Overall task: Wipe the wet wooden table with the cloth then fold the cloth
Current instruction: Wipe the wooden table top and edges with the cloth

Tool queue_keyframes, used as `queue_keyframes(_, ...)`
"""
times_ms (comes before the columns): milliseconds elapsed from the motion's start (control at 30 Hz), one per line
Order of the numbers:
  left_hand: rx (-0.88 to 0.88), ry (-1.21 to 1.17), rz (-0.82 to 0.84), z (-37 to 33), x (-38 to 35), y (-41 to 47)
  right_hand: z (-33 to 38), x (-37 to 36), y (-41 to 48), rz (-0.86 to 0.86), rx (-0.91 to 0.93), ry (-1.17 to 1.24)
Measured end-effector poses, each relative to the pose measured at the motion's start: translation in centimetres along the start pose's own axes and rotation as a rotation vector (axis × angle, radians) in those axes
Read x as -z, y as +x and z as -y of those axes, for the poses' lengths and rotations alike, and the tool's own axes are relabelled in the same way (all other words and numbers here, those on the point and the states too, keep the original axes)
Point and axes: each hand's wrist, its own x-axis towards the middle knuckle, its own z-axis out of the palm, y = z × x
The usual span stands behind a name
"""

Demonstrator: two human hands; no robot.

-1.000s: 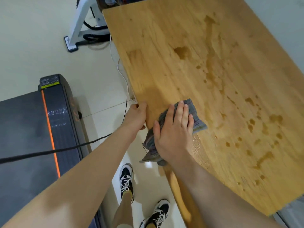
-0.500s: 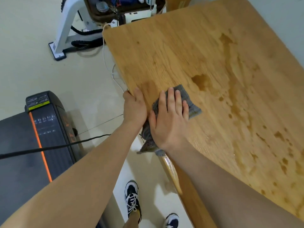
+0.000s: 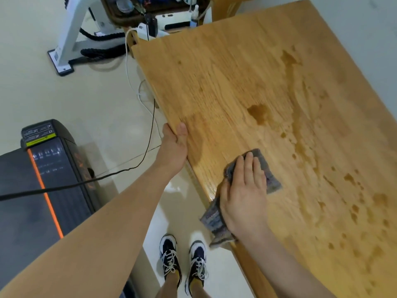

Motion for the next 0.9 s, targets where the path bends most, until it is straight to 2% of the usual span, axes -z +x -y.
queue_keyframes(167,0.034,-0.059,0.02,-0.6,0.3,-0.2,5.3,-1.9,4.5,-0.034,0.223,0.056)
queue_keyframes(233,0.107,-0.062,0.042,-1.2,0.9,0.1,6.8,-1.8,7.0,-0.016,0.292,0.031)
queue_keyframes(333,0.246,-0.072,0.1,-2.5,2.4,0.6,7.5,-1.6,8.4,-0.004,0.327,0.029)
queue_keyframes(500,0.351,-0.076,0.089,-4.2,3.8,1.2,6.6,-1.7,8.2,-0.054,0.371,0.127)
queue_keyframes(600,0.425,0.073,0.019,-4.5,4.7,2.2,6.9,-1.6,9.3,-0.045,0.395,0.149)
queue_keyframes(667,0.416,0.111,-0.046,-4.6,5.3,3.2,7.6,-1.5,10.6,-0.039,0.411,0.15)
queue_keyframes(767,0.323,-0.008,-0.188,-5.3,6.7,5.8,9.1,-1.5,13.3,-0.045,0.398,0.154)
queue_keyframes(900,0.144,-0.021,-0.214,-7.7,7.7,10.0,11.4,-1.4,16.5,-0.054,0.383,0.136)
